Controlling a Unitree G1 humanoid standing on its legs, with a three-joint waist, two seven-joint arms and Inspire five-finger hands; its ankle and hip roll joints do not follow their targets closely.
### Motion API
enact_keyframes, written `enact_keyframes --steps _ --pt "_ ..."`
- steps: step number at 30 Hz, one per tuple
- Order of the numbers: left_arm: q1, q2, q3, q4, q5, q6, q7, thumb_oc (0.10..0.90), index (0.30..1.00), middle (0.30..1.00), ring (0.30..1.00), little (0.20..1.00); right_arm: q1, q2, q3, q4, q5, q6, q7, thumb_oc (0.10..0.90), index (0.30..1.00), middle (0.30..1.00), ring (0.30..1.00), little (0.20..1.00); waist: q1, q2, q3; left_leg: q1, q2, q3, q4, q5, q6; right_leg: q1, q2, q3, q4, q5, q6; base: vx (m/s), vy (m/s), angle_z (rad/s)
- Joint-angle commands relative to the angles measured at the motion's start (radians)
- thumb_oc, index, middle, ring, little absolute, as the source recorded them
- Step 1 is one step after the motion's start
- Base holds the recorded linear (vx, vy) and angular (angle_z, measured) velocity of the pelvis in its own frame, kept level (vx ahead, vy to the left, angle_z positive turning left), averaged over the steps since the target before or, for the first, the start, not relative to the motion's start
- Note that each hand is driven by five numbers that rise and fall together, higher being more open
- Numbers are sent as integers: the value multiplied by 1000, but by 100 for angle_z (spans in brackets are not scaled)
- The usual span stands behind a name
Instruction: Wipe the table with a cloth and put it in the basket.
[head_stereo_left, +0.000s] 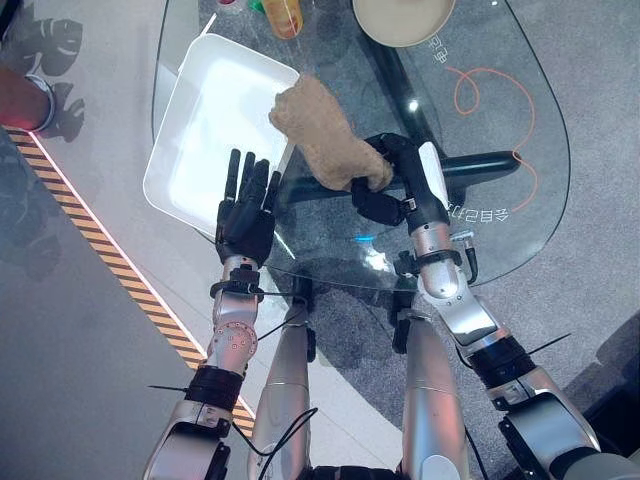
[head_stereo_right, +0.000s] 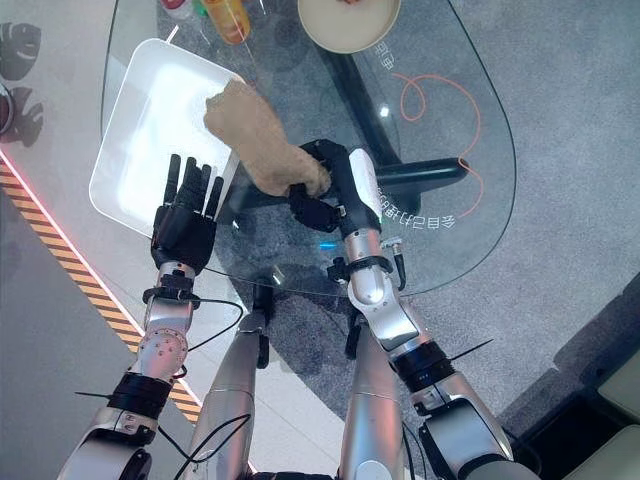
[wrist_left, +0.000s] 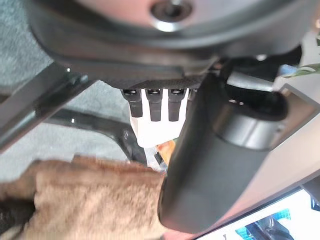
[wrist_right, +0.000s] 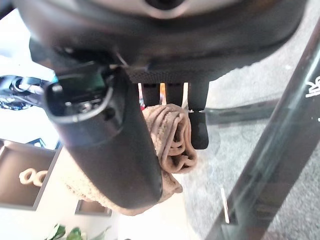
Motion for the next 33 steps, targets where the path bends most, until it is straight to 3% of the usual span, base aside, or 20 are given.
enact_keyframes --steps 1,12,29,30,31,33 --pt "-27 17 19 -153 -18 -24 -98 800 900 900 900 900 -64 39 17 -249 -17 -155 15 100 300 300 300 200 -10 -9 -24 -12 -93 92 96 -84 113 70 63 -39 -116 59 -30 0 0 0" --pt "-39 7 6 -177 -15 3 -134 800 900 900 900 900 -65 37 76 -220 -13 -132 87 100 300 300 300 200 -7 -9 -24 -12 -96 89 95 -82 111 72 60 -42 -118 60 -31 0 0 0" --pt "-43 5 4 -183 14 4 -123 800 900 900 900 900 -69 39 105 -229 -10 -119 115 100 300 300 300 200 -2 -12 -24 -13 -101 82 92 -77 113 66 64 -44 -113 62 -30 0 0 0" --pt "-43 6 3 -184 19 2 -126 709 822 822 822 809 -69 39 105 -232 -9 -116 117 100 300 300 300 200 -3 -12 -24 -12 -101 82 92 -77 113 66 65 -44 -112 62 -29 0 0 0" --pt "-41 7 5 -184 23 -1 -126 144 338 338 338 244 -70 37 103 -231 -8 -117 118 100 300 300 300 200 -2 -12 -24 -14 -101 82 94 -77 113 65 65 -44 -111 61 -30 0 0 0" --pt "-44 8 3 -185 27 -6 -123 100 300 300 300 200 -72 38 104 -231 -8 -117 118 100 300 300 300 200 -2 -11 -24 -14 -101 82 93 -77 113 64 64 -44 -111 62 -29 0 0 0"
